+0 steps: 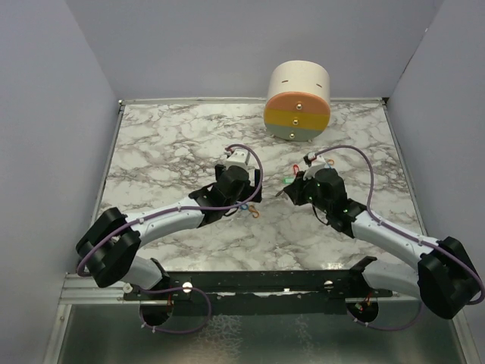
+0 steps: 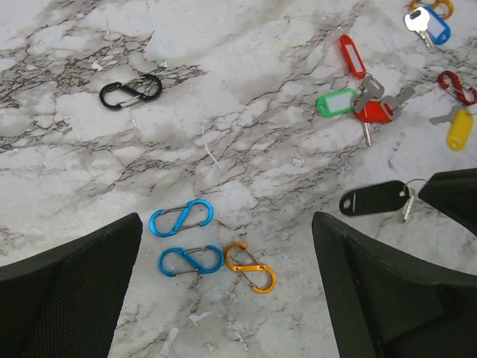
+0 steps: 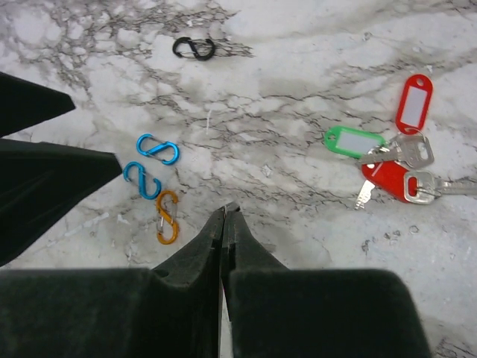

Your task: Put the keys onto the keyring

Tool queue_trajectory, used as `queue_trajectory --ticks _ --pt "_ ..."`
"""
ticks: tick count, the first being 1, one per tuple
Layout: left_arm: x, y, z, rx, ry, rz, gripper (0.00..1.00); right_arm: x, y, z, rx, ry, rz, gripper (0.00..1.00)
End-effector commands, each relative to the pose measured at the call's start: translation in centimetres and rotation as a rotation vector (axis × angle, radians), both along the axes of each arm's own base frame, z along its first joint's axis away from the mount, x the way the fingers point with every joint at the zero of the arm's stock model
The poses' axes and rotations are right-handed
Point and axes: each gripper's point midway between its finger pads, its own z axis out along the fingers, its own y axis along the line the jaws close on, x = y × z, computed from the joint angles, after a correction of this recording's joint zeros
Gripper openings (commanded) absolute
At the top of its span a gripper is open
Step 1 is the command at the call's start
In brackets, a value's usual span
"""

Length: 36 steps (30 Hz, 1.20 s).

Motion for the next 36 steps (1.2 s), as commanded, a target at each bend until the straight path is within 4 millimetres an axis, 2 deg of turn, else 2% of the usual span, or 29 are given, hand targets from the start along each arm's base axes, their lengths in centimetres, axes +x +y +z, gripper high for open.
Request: queue_trajectory --ticks 1,8,14,19,28,30,36 --pt "1.0 0.8 -0.7 0.062 0.001 0.055 0.98 0.0 1.0 1.6 -0.018 -0.1 0.045 0.01" --pt "1.0 -0.1 -1.3 0.103 0.048 0.009 0.98 0.0 0.8 1.4 -0.041 -0.112 0.035 0.01" --pt "-0.7 1.1 -2.0 0.093 0.075 0.015 0.94 0.3 -1.0 1.5 -0.05 -0.095 -0.082 0.01" --pt "-1.6 1.9 -2.1 0.079 0.074 0.037 0.94 0.2 -2.1 2.7 -0.046 -0.116 -0.132 0.01" --pt "-3.0 1.1 -4.2 0.042 0.122 -0.015 0.94 -0.3 -2.3 3.0 -0.037 -0.117 -0.131 0.01" --pt "-3.0 0.9 -4.6 0.038 0.124 -0.021 0.94 -0.4 -2.3 3.0 -0.033 -0.118 -0.128 0.01" --pt "-1.8 0.9 -4.1 0.066 0.079 -0.011 0.95 -0.5 -2.5 3.2 -0.032 -0.125 -0.131 0.01"
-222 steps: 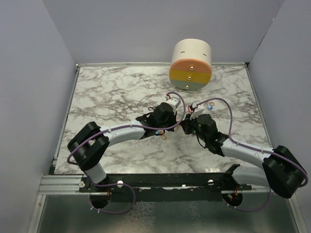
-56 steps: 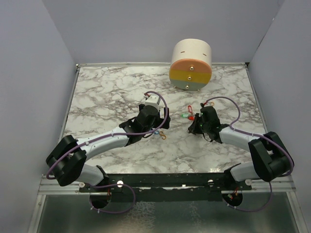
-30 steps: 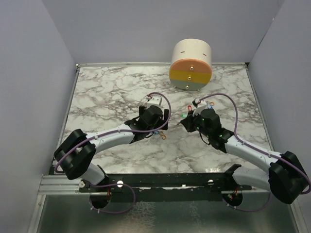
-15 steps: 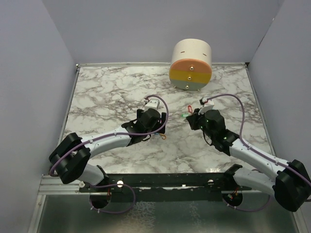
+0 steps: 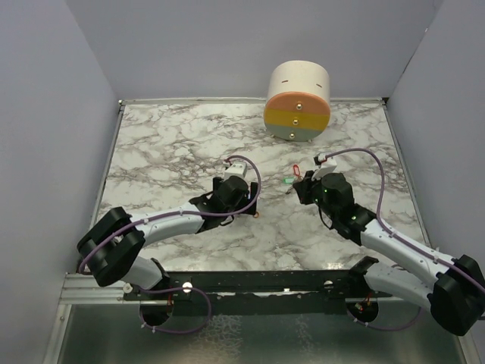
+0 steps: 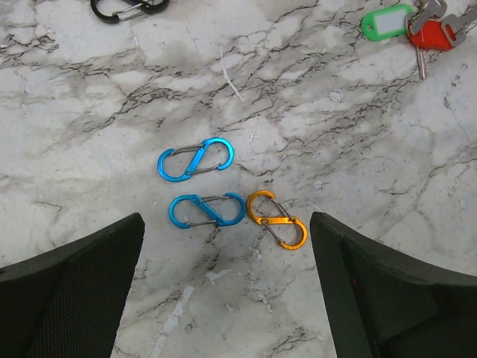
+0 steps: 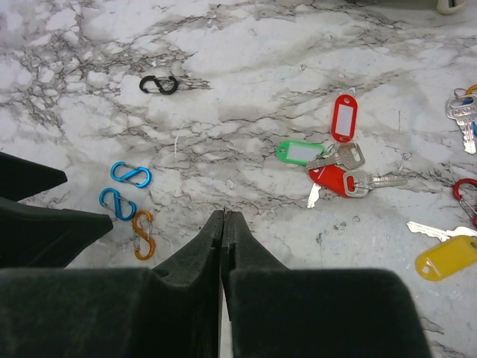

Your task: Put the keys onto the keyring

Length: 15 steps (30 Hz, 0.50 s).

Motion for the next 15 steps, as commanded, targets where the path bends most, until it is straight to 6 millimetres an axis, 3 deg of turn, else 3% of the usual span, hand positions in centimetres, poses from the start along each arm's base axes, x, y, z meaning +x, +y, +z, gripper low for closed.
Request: queue_trajectory --ticks 1,15 --pt "1.3 -0.9 0.9 -0.005 -0.043 -0.005 0.95 -0.1 -0.5 0.3 0.007 -0.008 -0.028 0.01" --pt "1.1 -0.8 -1.4 -0.018 0.031 -0.021 0.96 -0.3 -0.7 0.2 0.01 -0.006 -0.039 0.01"
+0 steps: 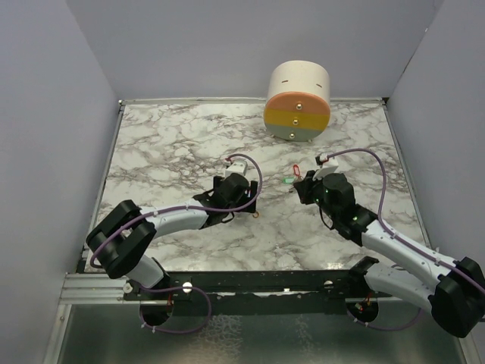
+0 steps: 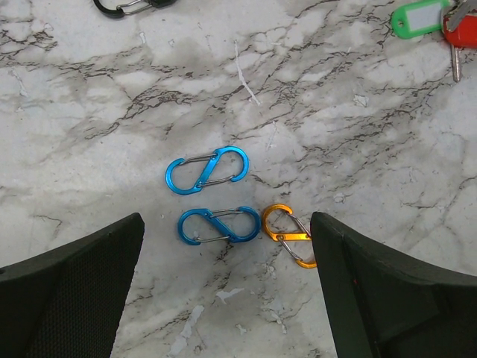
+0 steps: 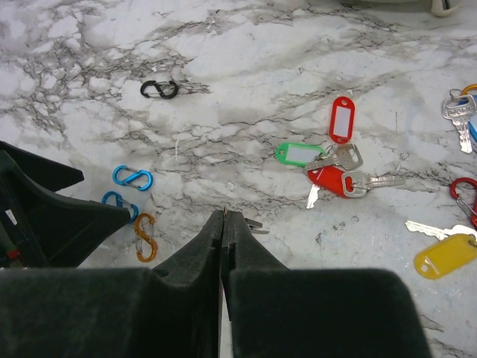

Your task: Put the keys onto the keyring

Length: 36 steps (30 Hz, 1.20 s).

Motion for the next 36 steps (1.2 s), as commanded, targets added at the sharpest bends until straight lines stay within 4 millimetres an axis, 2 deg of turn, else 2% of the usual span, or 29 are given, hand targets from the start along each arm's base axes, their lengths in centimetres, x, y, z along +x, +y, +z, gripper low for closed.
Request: queue_trajectory --ticks 1,6,17,22,26,31,36 --pt "-0.5 -1.1 0.2 -0.057 0.019 -0.043 0.96 -0.1 -0.6 -0.2 0.0 0.002 -0.032 0.01" --pt "-1.6 -1.9 0.3 -0.099 0.054 -0.095 0.96 -0.1 -0.5 -0.3 0.0 0.006 -0.031 0.01" --pt "-2.4 -2.8 1.1 -0.139 0.077 -0.12 0.94 0.2 -1.0 0.1 0.008 -0.001 -0.075 0.01" --pt "-2.8 -2.6 1.6 -0.098 0.044 -0.055 0.93 0.2 -1.7 0.5 0.015 -0.004 -0.112 0.01" --pt "-3.0 -2.4 1.2 0.0 0.008 0.014 0.94 0.0 -2.1 1.2 0.028 -0.021 -0.129 0.01" --pt "-3.3 -2.9 1.0 0.078 -0.051 0.106 0.94 -0.4 -2.9 2.0 0.041 -0.041 -0.152 0.01" --pt "-3.9 -4.1 0.9 0.06 -0.073 0.168 0.94 -0.7 -3.4 2.7 0.049 -0.054 -0.167 0.01"
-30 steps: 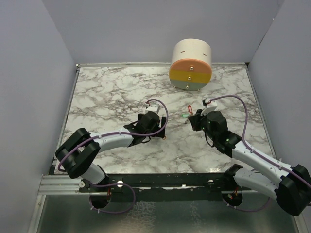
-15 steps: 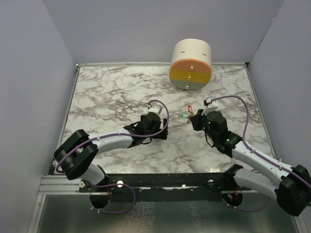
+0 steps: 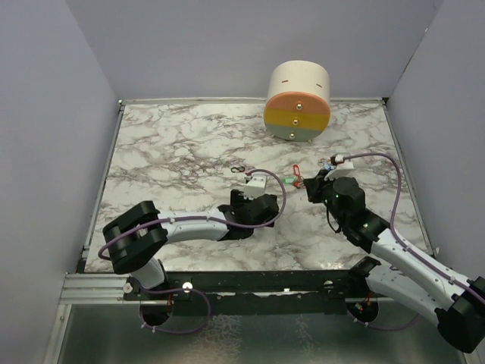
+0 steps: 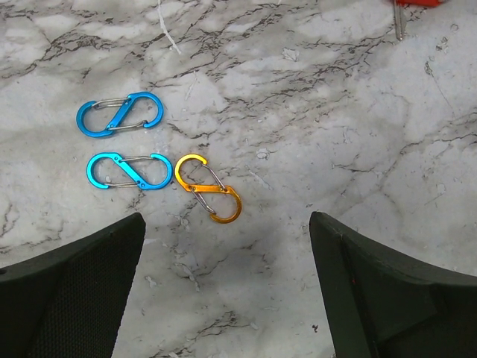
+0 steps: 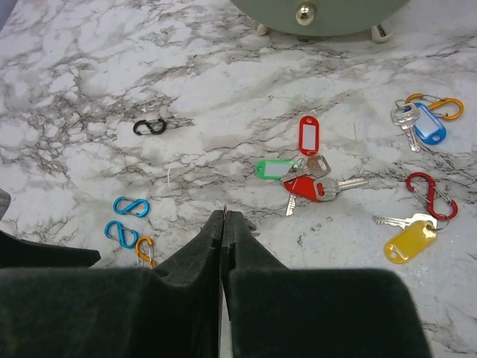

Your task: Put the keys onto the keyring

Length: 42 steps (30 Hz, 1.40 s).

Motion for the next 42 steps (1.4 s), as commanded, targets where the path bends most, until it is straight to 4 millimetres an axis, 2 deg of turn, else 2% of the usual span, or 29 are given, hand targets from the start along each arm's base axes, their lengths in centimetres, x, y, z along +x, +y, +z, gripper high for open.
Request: queue_trajectory --ticks 1,8,13,16,28,38,42 --pt "0.5 0.5 0.4 0.006 -0.06 0.15 0.93 -0.4 -1.1 0.1 -0.004 0.001 -0.046 0.01" --pt "-1.0 -0.9 -0.5 -0.038 -0.055 0.201 0.9 -0.6 -1.4 0.4 0.003 -0.008 -0.054 0.01" --pt "-1.3 -1.6 -1.2 -0.074 -0.028 0.229 0.88 -0.7 -1.4 0.4 0.003 -0.008 -0.055 0.01" --pt "-1.2 -1.5 -2.3 -0.058 -0.027 0.252 0.85 -0.7 -1.5 0.5 0.005 -0.01 -0.056 0.01" --pt "-0.2 -1.5 -3.0 -0.071 -0.045 0.303 0.75 -0.9 -1.8 0.9 0.01 -0.018 -0.065 0.01" --pt "0.9 0.2 -4.1 -0.055 -0.036 0.347 0.64 -1.0 -1.9 0.7 0.01 -0.016 -0.069 0.01" --pt "1.0 0.3 -4.5 -0.031 -0.037 0.344 0.59 -1.0 -1.9 0.7 0.009 -0.015 -0.07 0.01"
